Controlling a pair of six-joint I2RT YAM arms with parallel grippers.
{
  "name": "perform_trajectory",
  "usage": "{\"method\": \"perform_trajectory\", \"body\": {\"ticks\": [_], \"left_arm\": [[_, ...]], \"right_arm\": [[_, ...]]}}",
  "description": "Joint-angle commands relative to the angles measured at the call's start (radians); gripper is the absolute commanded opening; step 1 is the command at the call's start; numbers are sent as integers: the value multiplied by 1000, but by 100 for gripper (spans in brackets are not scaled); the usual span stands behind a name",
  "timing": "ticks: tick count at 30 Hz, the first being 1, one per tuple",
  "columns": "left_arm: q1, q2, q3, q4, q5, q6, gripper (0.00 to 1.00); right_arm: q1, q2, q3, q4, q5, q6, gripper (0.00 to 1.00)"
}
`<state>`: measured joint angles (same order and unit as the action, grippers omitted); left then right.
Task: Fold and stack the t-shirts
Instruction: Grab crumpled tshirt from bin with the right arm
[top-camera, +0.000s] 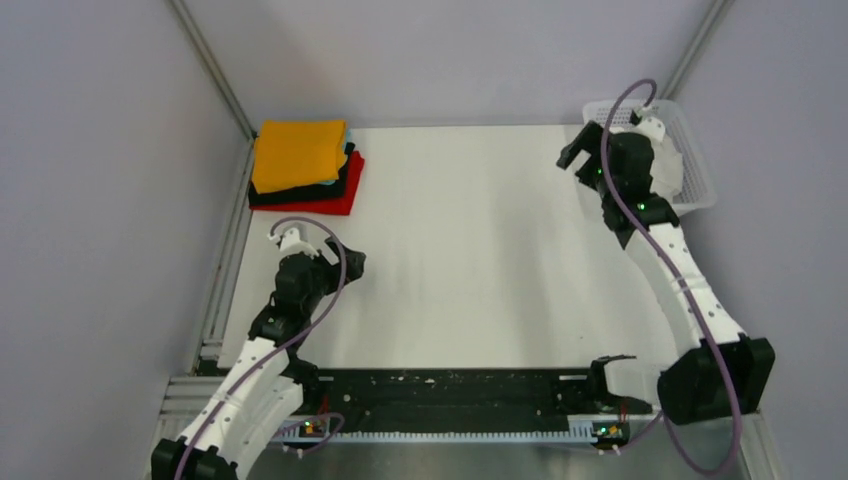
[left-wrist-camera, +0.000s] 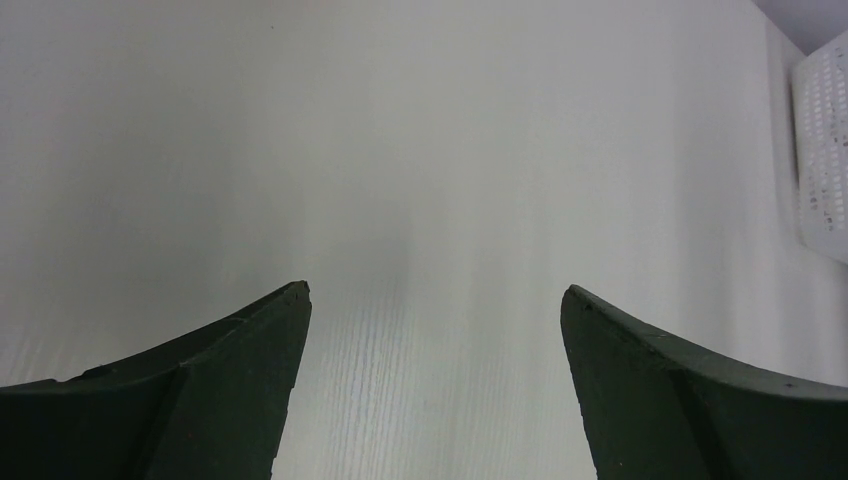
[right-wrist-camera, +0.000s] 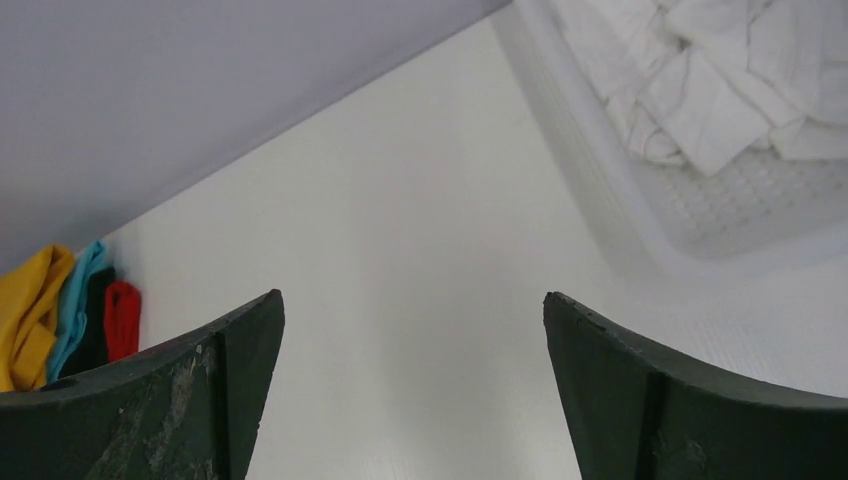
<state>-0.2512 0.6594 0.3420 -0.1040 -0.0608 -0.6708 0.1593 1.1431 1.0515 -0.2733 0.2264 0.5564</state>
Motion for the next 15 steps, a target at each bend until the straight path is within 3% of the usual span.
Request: {"method": "perform_trajectory", "body": {"ticks": [1,6,15], "left_arm": [[0,-2,37,30,-65,-13,99],[1,37,41,56,-78,-11,99],[1,164,89,73,-50,4,99]], "right_arm": [[-116,207,240,-23,52,-113,99],[-310,479,518,-135,-63,-159,99],[-451,932,868,-263,-119,-174,96]]}}
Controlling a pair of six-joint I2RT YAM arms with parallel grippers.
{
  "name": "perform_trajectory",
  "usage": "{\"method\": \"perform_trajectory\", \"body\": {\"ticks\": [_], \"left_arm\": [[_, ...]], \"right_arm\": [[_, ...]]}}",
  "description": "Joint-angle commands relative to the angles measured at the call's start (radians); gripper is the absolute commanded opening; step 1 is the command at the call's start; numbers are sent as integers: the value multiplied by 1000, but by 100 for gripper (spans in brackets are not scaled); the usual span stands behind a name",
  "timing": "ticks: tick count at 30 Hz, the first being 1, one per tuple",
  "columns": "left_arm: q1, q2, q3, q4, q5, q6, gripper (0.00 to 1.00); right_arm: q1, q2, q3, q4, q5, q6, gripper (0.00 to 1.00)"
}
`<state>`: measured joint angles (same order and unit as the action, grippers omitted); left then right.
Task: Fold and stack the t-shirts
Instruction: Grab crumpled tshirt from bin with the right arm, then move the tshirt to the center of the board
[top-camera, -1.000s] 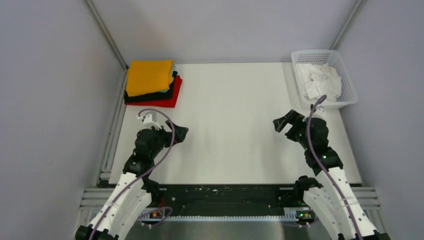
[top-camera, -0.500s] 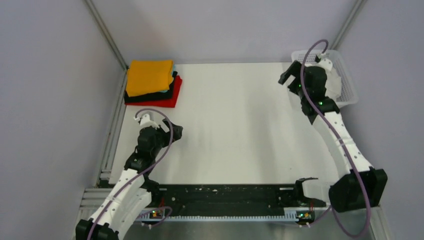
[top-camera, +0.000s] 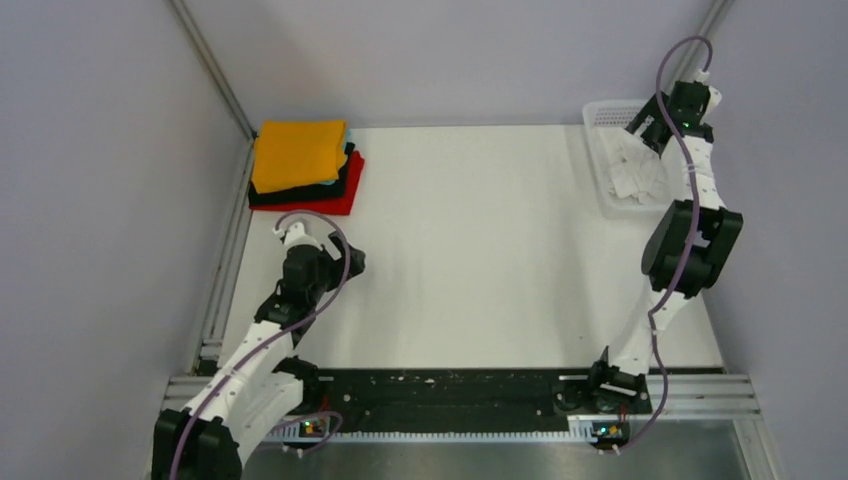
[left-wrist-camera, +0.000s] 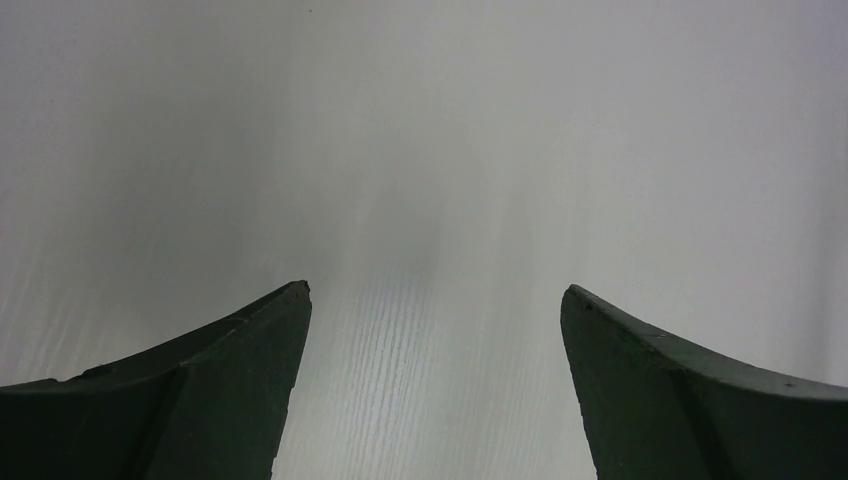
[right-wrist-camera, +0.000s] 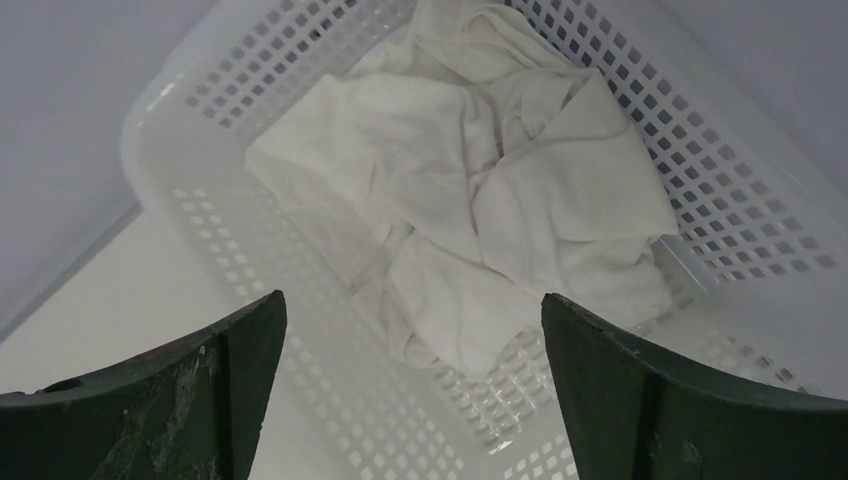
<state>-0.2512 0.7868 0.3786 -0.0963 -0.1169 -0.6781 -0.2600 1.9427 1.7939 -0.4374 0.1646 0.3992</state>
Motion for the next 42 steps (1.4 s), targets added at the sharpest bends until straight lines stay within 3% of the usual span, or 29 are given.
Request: {"method": "perform_trajectory", "body": {"ticks": [1,10,14,16,17,18,19,27,33,42], "left_arm": [[1,46,55,69,13,13,99],[1,40,48,84,41,24,99],[1,18,40,82,39,22,99],[2,9,39,79,43,22,99],[1,3,39,76,43,22,99],[1,-2,40,66,42,23,99],[1,-9,41,58,39,23,99],[2,-72,30,37,79,12,99],[1,-151,1,51,111,-5,99],[1,-218,-4,10,142,-28,99]], "right_arm": [[-40,185,155,-115,-66,-14,95],[-52,421,213,-115,-125,35,88],[-53,458,206,-104,-159,38,76],[-53,454,199,-101,-192,22,53],[-53,441,194,-99,-207,9,27],[-53,423,189,-96,-224,-8,10],[-53,398,182,-92,-235,-29,1],[-51,61,150,-59,-244,-127,0],[-35,-197,92,-1,-399,-115,0],[200,-473,47,34,-595,-165,0]]}}
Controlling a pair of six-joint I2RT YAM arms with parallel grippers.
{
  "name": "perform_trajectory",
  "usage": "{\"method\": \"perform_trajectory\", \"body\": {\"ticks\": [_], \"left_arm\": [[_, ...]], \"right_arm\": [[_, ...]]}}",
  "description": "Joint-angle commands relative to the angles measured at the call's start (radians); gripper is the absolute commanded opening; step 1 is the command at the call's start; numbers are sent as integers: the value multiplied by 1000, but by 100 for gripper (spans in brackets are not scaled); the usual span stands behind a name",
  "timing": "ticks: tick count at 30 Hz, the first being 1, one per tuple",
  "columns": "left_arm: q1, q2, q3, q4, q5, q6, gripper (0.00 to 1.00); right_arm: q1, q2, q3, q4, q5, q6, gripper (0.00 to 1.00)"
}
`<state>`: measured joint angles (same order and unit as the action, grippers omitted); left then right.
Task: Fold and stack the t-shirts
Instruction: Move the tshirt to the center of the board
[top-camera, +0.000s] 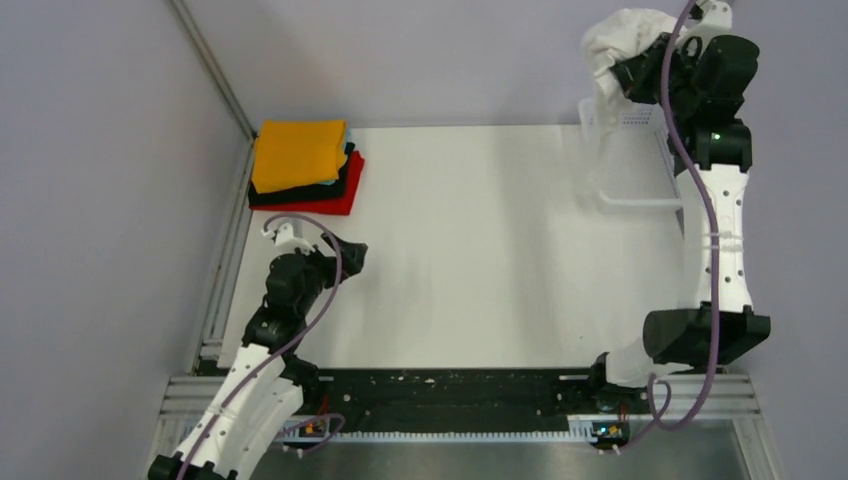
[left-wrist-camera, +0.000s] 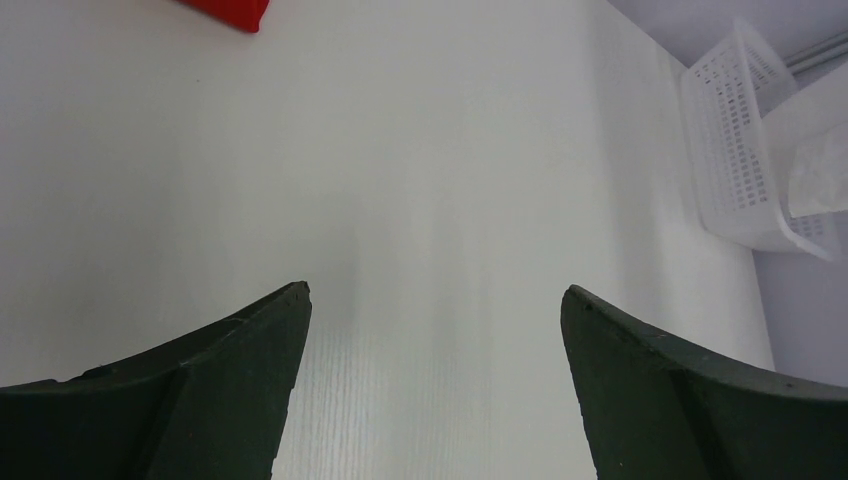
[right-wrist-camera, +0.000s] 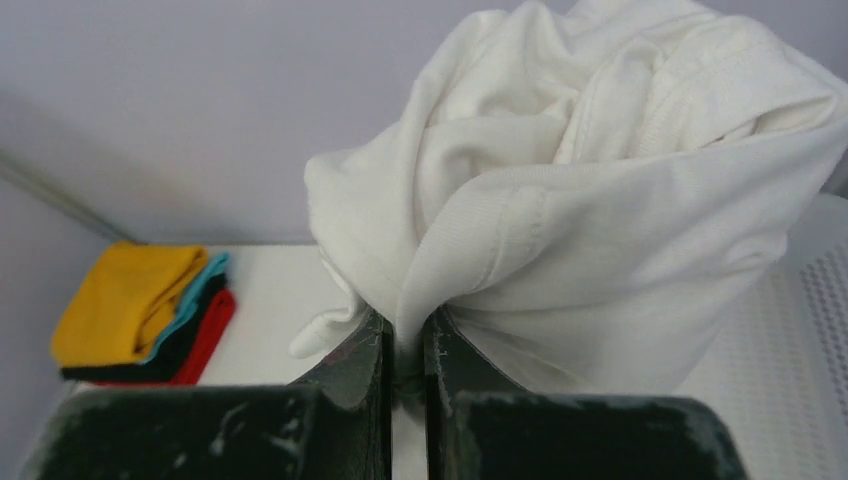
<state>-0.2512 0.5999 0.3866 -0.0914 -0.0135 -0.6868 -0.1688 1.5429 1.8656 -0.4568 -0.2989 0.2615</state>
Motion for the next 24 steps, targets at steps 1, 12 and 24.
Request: {"method": "perform_trajectory", "body": {"ticks": [1,12,24], "left_arm": [[1,-34,-11,1,41,-22,99],[1,-66,1,-51,46,-56,99],[2,-11,5,-66,103,-46,99]], "right_arm": [[138,-92,-29,67,-153,-20,0],[478,-213,-225,395,-340,180,0],[466,-317,-922,256,277,271,48]]}}
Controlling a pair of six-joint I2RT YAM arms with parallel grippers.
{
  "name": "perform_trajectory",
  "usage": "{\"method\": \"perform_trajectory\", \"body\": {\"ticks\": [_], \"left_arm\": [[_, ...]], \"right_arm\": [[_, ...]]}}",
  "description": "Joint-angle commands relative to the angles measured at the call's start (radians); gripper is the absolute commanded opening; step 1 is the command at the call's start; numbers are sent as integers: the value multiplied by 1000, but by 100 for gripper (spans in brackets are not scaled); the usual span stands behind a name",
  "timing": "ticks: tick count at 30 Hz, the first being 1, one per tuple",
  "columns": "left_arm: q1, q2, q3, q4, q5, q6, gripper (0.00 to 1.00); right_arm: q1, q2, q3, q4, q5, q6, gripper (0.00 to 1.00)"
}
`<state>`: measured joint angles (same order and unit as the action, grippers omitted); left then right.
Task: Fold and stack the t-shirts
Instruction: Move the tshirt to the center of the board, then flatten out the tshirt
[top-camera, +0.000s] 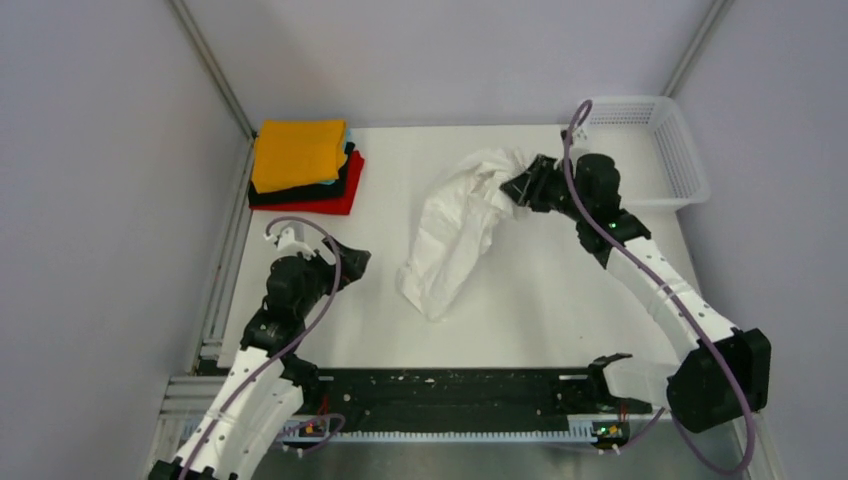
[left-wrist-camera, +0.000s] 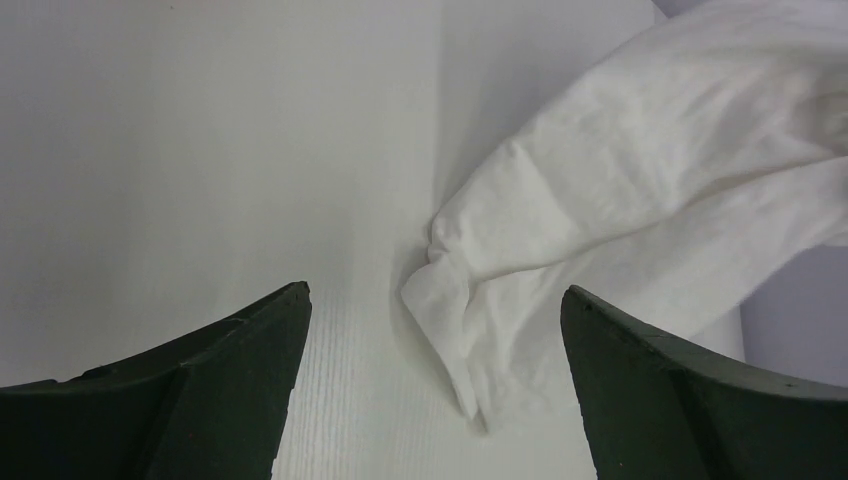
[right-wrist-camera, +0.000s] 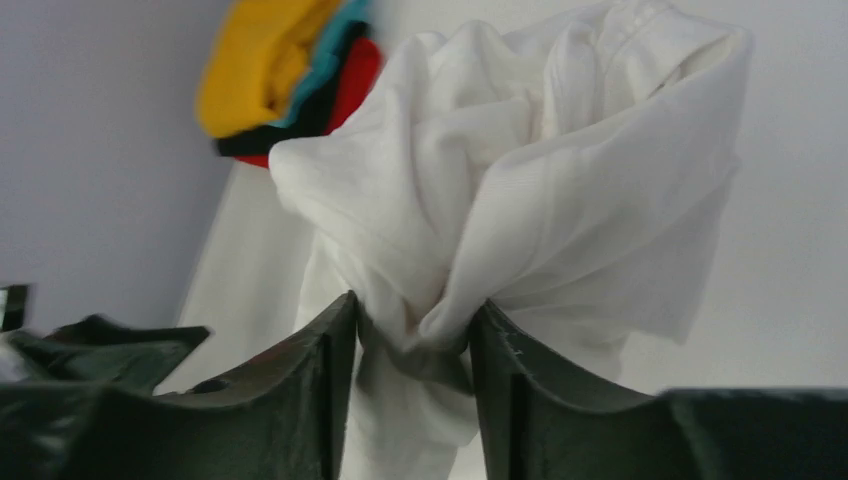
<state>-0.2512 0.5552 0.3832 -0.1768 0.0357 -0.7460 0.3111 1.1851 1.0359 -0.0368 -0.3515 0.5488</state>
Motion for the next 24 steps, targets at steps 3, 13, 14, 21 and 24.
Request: {"method": "perform_trajectory", "body": {"ticks": [3,13,14,21,24], "left_arm": [[1,96,32,-3,91,22,99],[-209,370,107,-18,235,62,99],[-260,386,113,-10,220,50,99],[-478,537,194,77,133,-3,99],[-495,640,242,87,96,-19,97]], "right_arm": [[-25,71,-112,-275,475,-45,72],[-27,-163,-263,-286,655,-83,99],[-27,-183,-286,-277,658,-87,99],[-27,-247,-383,-227,662,-114,99],[-26,-256,-392,-225,658,-114,99]]}}
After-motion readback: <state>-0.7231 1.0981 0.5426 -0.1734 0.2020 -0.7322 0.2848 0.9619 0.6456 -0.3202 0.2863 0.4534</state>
